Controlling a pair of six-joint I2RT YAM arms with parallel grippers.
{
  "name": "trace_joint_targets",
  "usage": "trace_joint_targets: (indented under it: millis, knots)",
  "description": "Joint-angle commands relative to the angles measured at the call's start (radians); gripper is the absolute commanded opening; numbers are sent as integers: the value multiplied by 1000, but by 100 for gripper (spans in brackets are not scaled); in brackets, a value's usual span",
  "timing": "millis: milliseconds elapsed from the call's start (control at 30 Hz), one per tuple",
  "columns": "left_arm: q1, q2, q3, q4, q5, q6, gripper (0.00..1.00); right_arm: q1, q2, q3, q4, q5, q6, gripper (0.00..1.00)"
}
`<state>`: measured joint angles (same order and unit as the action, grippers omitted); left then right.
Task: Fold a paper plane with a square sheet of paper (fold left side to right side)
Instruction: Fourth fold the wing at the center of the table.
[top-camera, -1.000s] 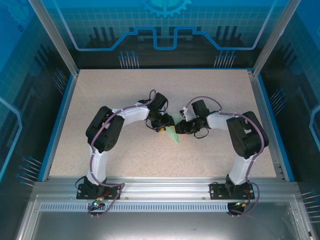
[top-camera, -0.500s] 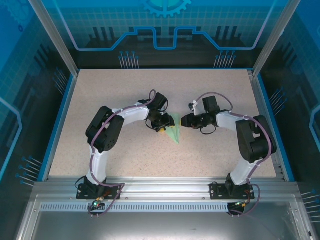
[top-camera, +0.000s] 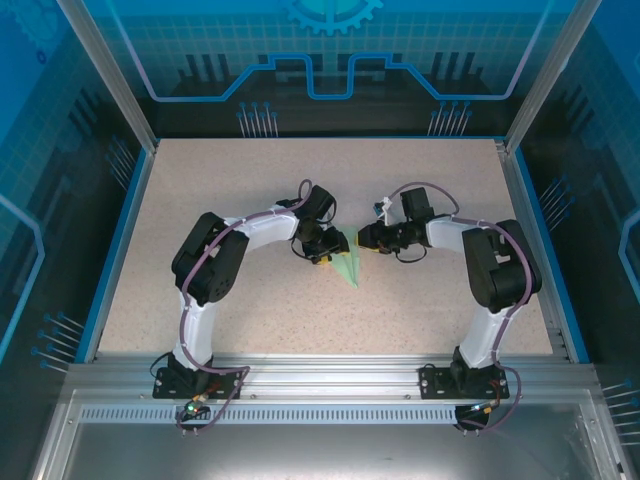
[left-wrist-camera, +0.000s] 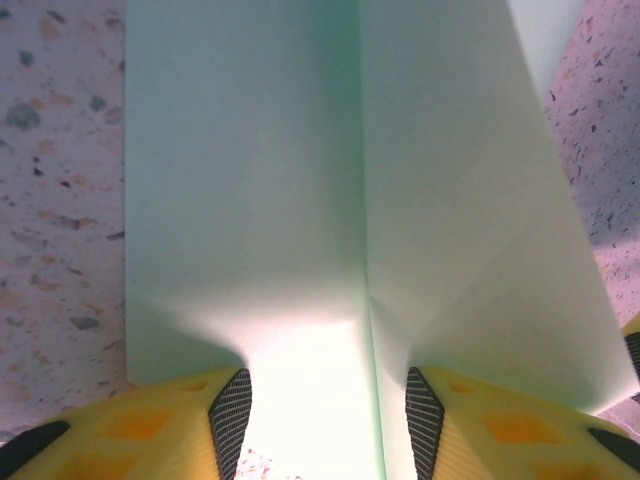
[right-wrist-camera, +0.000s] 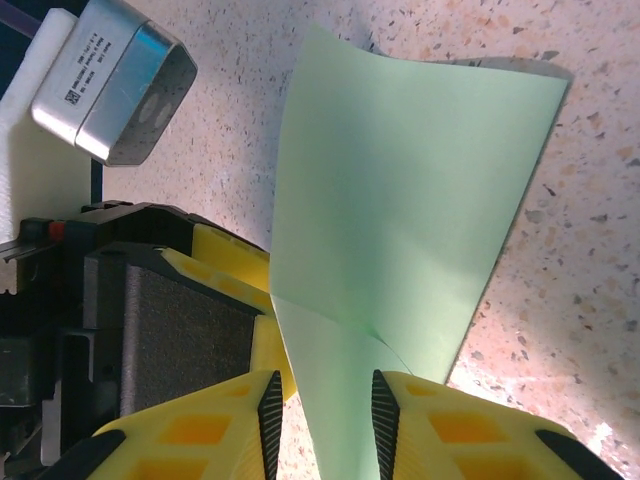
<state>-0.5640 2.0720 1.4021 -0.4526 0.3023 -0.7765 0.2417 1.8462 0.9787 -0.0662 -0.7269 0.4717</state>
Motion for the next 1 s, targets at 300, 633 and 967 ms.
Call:
trace_joint_targets:
  millis: [300,633,967]
  knots:
    - [-7,81,24,-70,-30,20,50,7,45,45,9,-52,25,34]
    - [-9,85,27,-72,-31,21,50,33,85,91,10,-60,50,34]
    - [-9,86,28,-72,-29,22,50,47,107,110,8,-54,57,34]
